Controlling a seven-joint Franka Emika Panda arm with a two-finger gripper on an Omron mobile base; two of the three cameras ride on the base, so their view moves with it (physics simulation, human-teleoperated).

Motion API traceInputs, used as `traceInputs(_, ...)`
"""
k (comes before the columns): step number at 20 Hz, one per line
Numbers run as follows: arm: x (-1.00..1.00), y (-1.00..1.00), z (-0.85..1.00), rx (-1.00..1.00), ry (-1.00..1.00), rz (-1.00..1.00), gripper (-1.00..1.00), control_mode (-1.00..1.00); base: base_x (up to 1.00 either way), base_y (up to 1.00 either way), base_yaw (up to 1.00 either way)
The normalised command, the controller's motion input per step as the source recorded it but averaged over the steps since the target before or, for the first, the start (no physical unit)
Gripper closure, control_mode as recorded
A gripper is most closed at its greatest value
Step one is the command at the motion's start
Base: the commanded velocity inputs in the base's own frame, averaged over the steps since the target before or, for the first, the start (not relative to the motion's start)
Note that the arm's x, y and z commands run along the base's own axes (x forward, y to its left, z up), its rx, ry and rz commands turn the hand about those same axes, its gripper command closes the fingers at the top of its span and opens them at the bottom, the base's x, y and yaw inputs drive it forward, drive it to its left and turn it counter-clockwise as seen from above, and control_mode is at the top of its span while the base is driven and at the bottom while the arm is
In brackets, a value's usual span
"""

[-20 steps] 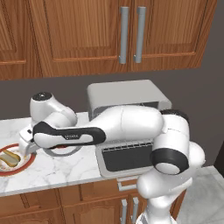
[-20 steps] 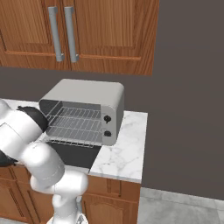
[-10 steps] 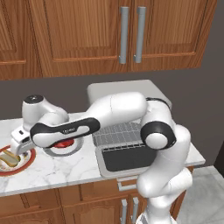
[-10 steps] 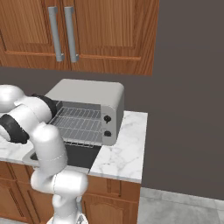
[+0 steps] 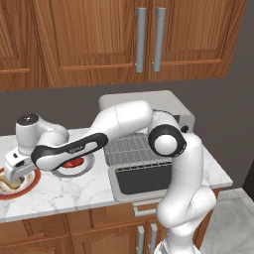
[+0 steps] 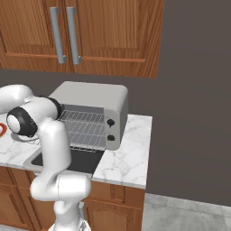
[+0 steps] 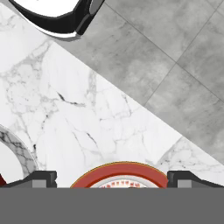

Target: Open the toaster oven door. Place the hotdog bun on the top rack in the toaster oven and place the steak on the bottom rack.

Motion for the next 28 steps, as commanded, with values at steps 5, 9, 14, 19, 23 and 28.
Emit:
traceInputs(5,0.31,0.30,-0.21,0.00,0.00,-0.03,-1.00,-1.00,0.00,0.00,0.00)
traceInputs(9,0.31,0.24,-0.24,0.00,0.00,-0.01,-1.00,-1.00,0.00,0.00,0.00)
traceInputs(14,0.34,0.22,-0.23,0.00,0.00,0.00,-1.00,-1.00,0.00,0.00,0.00)
traceInputs(19,0.34,0.16,-0.27,0.00,0.00,0.00,-1.00,-1.00,0.00,0.00,0.00)
traceInputs(23,0.18,0.08,-0.35,0.00,0.00,0.00,-1.00,-1.00,0.00,0.00,0.00)
traceInputs(28,0.05,0.11,-0.30,0.00,0.00,0.00,-1.00,-1.00,0.00,0.00,0.00)
